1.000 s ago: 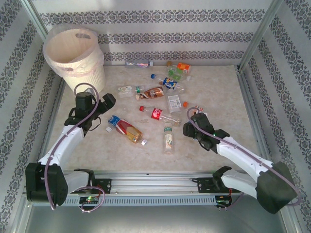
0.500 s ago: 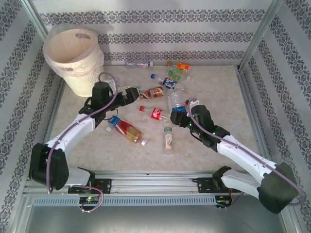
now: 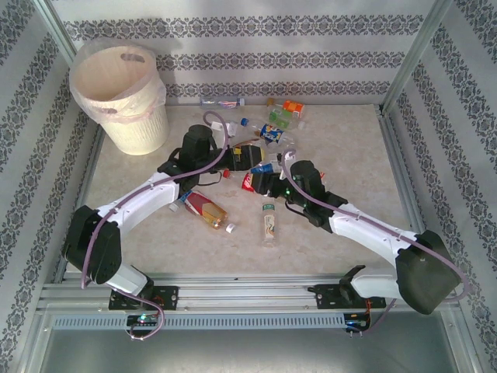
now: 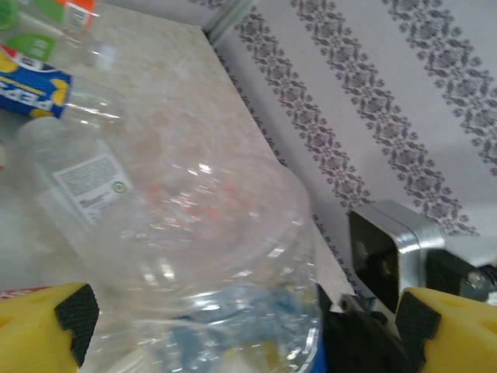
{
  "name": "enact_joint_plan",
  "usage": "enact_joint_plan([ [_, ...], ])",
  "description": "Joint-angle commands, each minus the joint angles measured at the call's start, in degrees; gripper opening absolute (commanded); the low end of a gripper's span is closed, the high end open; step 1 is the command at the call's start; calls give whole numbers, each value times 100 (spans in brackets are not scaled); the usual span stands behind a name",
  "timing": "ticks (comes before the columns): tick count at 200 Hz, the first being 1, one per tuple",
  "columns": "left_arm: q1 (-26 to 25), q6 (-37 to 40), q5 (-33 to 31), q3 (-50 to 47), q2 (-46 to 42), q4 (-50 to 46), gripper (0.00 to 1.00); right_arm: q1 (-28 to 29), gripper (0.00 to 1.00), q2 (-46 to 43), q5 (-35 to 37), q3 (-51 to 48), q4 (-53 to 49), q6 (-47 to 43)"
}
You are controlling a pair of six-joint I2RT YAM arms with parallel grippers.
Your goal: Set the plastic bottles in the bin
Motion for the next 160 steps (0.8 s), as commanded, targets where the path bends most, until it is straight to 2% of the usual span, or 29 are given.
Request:
enact_joint_plan([
  [1,-54,299,-20,432,133,-136,100,64,58,48,-261,192,394,8],
  [15,-52,327,-192,793,369,-788,100,77,58,48,-301,201,428,-5],
  [33,-48,-9,-268,732,480,-562,98,92,58,31,-362,210,474,-35],
  [57,7,-496,14,567,620,82,87,123,59,-12,-365,201,501,-121],
  [90,44,-572,89,726,779,-54,74,130,60,-35,-346,216,510,-214],
  [120,138,-743,139,620,724,214,63,117,71,-31,-421,262,422,-292],
  [136,195,-817,94,496,679,406,61,99,76,-9,-579,303,401,-353],
  [160,326,-924,14,383,628,533,61,92,88,-10,-710,419,207,-480],
])
